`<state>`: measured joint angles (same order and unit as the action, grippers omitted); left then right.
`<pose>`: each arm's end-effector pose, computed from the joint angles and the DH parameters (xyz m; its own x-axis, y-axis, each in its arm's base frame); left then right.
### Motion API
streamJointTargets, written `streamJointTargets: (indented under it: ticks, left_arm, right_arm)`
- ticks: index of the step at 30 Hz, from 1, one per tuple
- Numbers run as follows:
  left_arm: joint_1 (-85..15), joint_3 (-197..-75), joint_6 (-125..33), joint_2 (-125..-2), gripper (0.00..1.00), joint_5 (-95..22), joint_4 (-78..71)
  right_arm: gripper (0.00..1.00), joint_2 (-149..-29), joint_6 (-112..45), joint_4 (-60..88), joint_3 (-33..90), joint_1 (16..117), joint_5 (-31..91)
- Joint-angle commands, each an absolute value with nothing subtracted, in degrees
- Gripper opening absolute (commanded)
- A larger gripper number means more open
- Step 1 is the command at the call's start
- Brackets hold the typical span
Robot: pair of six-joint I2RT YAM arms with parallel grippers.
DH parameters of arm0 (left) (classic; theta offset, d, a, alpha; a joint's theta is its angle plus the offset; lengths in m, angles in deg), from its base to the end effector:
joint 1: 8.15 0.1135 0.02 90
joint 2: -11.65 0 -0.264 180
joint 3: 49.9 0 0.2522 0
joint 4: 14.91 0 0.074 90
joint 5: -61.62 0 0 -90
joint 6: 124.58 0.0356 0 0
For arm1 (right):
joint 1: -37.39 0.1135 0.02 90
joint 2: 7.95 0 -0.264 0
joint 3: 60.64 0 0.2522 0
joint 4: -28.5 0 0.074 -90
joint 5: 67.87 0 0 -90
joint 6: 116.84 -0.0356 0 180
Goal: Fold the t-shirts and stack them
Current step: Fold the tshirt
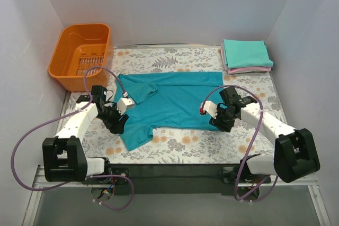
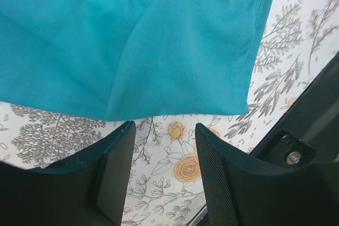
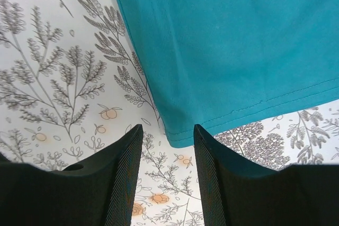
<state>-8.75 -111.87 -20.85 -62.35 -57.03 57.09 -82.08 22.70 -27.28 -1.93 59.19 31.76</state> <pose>0.2046 -0.0192 0.2100 -0.9521 0.2183 -0.2142 0.2934 0.8495 -0.4385 0.2077 0.0895 0.1971 -0.2537 -0.9094 -0.3296 -0.9388 0.3135 -0.1424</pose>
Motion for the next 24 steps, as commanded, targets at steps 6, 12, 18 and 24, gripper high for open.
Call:
streamJointTargets:
  ticks: [6,12,18,24]
  left_arm:
    - [-10.3,-106.1,-18.8,-60.7,0.44,-50.5,47.6]
    - [-11.4,-104.3,-18.9,-62.7,0.4,-49.8,43.5]
    - [-12.8,-101.2,-18.9,-63.7,0.38,-49.1,41.0]
    - [-13.6,-98.6,-18.7,-63.5,0.21,-48.4,40.2]
  right_arm:
    - [0.42,-81.0,21.3,-16.6,-7.9,60.6,23.7]
    - [0.4,-83.0,19.1,-14.3,-10.1,61.8,22.4]
    - [0.37,-84.4,18.3,-12.2,-10.7,62.6,22.4]
    - [0.03,-85.2,18.8,-12.1,-11.6,63.7,20.1]
